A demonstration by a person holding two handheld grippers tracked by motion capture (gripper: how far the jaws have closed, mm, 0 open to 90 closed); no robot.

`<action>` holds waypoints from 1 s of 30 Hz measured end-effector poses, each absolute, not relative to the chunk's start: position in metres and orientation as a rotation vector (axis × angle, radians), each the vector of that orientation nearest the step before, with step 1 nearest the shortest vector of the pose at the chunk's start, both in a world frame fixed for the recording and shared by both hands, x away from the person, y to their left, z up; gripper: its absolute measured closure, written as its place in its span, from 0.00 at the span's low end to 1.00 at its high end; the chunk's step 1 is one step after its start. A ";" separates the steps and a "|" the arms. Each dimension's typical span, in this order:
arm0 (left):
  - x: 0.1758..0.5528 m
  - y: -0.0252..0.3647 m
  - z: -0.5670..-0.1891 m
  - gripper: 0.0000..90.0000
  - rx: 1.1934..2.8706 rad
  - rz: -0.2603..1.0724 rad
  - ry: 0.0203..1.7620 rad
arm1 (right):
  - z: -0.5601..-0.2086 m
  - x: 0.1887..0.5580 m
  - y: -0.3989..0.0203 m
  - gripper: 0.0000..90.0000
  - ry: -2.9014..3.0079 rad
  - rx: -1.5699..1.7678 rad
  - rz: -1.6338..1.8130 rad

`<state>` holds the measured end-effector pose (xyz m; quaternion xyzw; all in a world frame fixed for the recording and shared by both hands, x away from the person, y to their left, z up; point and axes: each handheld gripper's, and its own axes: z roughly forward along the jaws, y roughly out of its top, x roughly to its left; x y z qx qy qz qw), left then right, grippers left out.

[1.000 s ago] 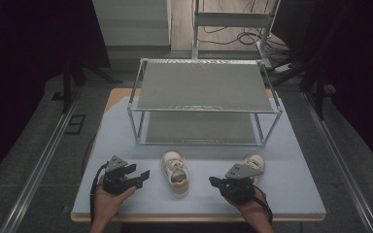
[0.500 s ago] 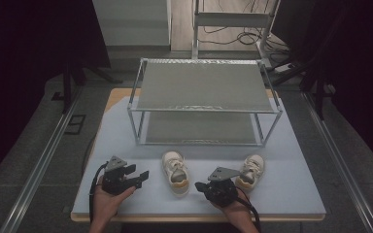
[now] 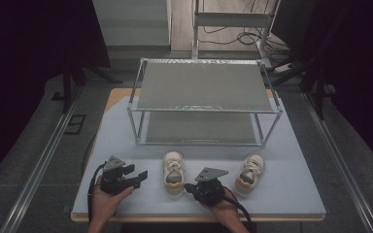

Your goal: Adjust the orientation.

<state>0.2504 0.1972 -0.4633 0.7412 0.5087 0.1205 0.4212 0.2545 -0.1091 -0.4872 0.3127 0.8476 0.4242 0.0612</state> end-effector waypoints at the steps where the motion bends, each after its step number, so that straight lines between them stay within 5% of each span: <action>1: 0.250 0.197 -0.463 0.42 1.856 0.300 1.273 | -0.489 0.255 -0.106 1.00 2.568 0.941 1.280; 16: 0.254 0.206 -0.468 0.41 1.839 0.272 1.294 | -0.495 0.261 -0.063 0.99 2.635 0.837 1.329; 30: 0.256 0.210 -0.468 0.41 1.825 0.262 1.298 | -0.486 0.256 -0.112 0.97 2.473 0.967 1.317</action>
